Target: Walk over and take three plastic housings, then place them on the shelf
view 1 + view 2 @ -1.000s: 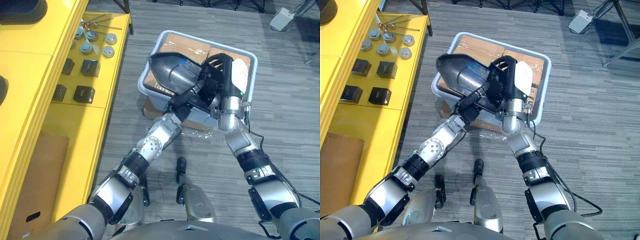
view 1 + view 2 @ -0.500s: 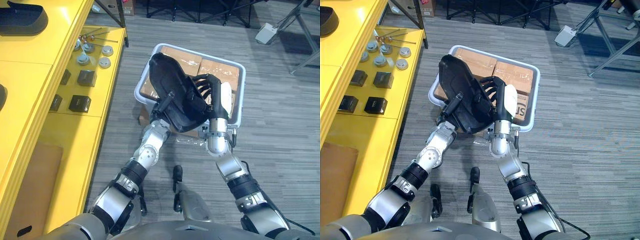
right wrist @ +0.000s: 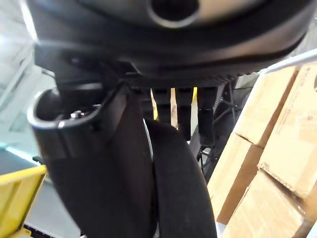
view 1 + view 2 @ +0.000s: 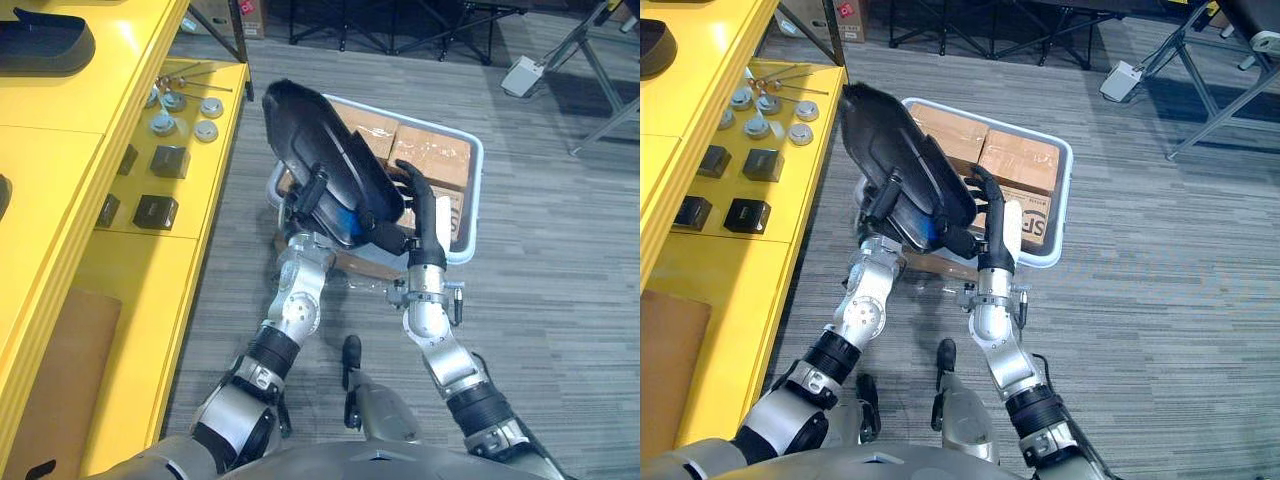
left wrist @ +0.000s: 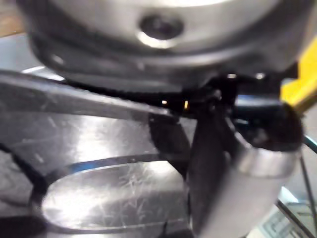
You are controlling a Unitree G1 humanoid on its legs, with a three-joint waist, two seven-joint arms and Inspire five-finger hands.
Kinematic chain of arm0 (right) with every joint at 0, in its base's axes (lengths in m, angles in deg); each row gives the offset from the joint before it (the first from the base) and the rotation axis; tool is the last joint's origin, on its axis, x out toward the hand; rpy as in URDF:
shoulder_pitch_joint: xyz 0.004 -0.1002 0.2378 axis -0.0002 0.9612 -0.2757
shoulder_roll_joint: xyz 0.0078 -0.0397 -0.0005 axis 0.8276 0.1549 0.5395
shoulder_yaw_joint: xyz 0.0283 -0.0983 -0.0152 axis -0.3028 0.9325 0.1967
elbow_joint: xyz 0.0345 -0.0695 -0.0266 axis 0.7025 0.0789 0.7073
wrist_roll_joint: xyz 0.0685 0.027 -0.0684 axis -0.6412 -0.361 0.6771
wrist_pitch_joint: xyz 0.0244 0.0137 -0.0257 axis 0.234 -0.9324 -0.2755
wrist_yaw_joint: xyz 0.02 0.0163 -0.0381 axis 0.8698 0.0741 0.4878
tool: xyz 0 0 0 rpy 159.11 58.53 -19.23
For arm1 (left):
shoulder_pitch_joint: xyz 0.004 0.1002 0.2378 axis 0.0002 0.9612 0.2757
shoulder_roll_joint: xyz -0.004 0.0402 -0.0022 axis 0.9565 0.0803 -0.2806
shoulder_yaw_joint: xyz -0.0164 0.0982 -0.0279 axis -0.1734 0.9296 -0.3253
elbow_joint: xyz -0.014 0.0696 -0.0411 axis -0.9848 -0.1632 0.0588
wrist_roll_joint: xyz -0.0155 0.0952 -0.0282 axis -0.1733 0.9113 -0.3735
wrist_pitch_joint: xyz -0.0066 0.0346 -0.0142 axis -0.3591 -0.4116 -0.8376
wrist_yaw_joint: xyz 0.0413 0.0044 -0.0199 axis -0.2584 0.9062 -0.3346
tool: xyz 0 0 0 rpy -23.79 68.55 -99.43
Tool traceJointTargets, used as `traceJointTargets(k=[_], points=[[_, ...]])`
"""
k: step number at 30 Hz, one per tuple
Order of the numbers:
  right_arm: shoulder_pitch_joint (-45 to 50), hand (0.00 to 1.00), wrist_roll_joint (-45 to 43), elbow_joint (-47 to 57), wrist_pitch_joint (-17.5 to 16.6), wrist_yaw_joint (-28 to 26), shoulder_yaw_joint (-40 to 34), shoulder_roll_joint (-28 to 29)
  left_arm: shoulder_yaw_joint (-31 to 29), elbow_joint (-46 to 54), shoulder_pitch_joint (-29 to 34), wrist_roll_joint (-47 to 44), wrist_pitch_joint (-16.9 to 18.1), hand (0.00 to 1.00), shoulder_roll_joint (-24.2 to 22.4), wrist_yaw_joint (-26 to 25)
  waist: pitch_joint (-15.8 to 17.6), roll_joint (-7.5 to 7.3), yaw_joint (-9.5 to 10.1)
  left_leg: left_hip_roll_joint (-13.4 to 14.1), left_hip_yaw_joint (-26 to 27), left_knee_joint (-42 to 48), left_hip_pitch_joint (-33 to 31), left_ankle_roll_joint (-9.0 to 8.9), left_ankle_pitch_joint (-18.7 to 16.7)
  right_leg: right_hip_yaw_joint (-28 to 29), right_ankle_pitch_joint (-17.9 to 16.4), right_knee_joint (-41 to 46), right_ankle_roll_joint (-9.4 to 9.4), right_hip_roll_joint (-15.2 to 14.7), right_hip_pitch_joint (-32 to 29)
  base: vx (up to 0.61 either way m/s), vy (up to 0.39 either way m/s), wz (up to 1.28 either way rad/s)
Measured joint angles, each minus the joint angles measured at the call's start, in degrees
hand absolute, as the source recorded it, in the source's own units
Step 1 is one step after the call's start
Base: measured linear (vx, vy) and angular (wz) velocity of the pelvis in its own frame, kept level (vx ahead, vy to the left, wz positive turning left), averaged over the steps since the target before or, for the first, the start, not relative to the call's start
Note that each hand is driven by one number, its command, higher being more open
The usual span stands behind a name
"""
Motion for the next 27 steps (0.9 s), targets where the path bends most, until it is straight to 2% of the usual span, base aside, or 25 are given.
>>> traceJointTargets(k=[4,7,12,17,19,20,25,27], points=[[4.3,1.0,-9.5,6.8,-0.1,-5.0,-2.7,0.2,-5.1,5.6,1.8,18.1,0.2,0.0,0.1,-7.0,-1.6,-0.72,-0.05,0.0,0.3,0.6,0.1,0.02,-0.2,-0.1,0.0,0.0,-0.01,-0.1,0.2,0.0,0.008,-0.02],[6.3,1.0,-13.5,8.9,-0.1,-7.3,-6.5,0.2,-8.1,11.3,5.4,28.3,0.3,0.0,0.5,-9.9,-3.2,-0.57,-0.01,0.0,0.2,1.0,0.2,0.11,-0.6,-0.3,-0.3,0.0,0.0,-0.1,0.6,0.0,0.0,0.0],[9.1,1.0,-14.5,9.3,-0.1,-8.8,-9.8,0.2,-9.1,15.7,10.0,38.2,0.5,0.0,1.6,-11.6,-5.2,0.23,0.07,0.2,0.3,2.0,0.8,-0.02,-1.6,-1.0,-1.5,0.0,-0.34,-0.1,1.8,-0.02,0.004,0.02],[10.3,1.0,-18.0,11.1,-0.2,-14.3,-10.4,0.0,-8.8,15.9,12.2,48.8,0.4,0.0,2.5,-12.0,-6.3,1.55,-0.06,0.3,0.6,2.0,0.9,-0.21,-1.9,-0.9,-1.8,0.0,-0.55,0.0,1.8,-0.02,-0.001,-0.03],[10.4,1.0,-24.2,11.1,-0.2,-21.9,-10.6,-0.5,-8.6,17.6,12.4,52.9,0.3,0.0,3.3,-11.1,-6.5,1.86,-0.08,0.7,0.6,2.1,0.9,-0.3,-2.0,-0.9,-1.9,0.0,-0.73,0.3,1.8,0.0,0.0,0.0],[10.5,1.0,-26.1,11.1,-0.2,-24.0,-10.5,-0.7,-8.4,18.6,12.6,53.4,0.3,0.0,3.7,-10.5,-6.5,1.92,-0.08,0.8,0.6,2.1,0.9,-0.34,-2.0,-0.9,-1.9,0.0,-0.76,0.4,1.7,0.0,0.0,0.0],[10.4,1.0,-43.4,11.1,0.1,-43.6,-9.4,-4.4,-6.0,25.5,13.7,57.5,0.5,0.0,7.3,-2.5,-7.4,3.16,0.39,1.1,0.0,2.5,0.6,-0.57,-2.2,-1.5,-1.8,0.0,-1.08,0.7,1.7,0.01,0.001,0.03],[10.4,1.0,-47.1,11.1,1.2,-48.8,-8.6,-5.6,-4.9,26.1,13.7,57.9,0.5,0.0,9.1,-0.1,-7.9,3.28,0.7,1.1,-0.1,2.3,0.7,-0.56,-2.2,-1.8,-1.8,0.0,-1.08,0.7,1.7,0.0,0.0,0.0]])
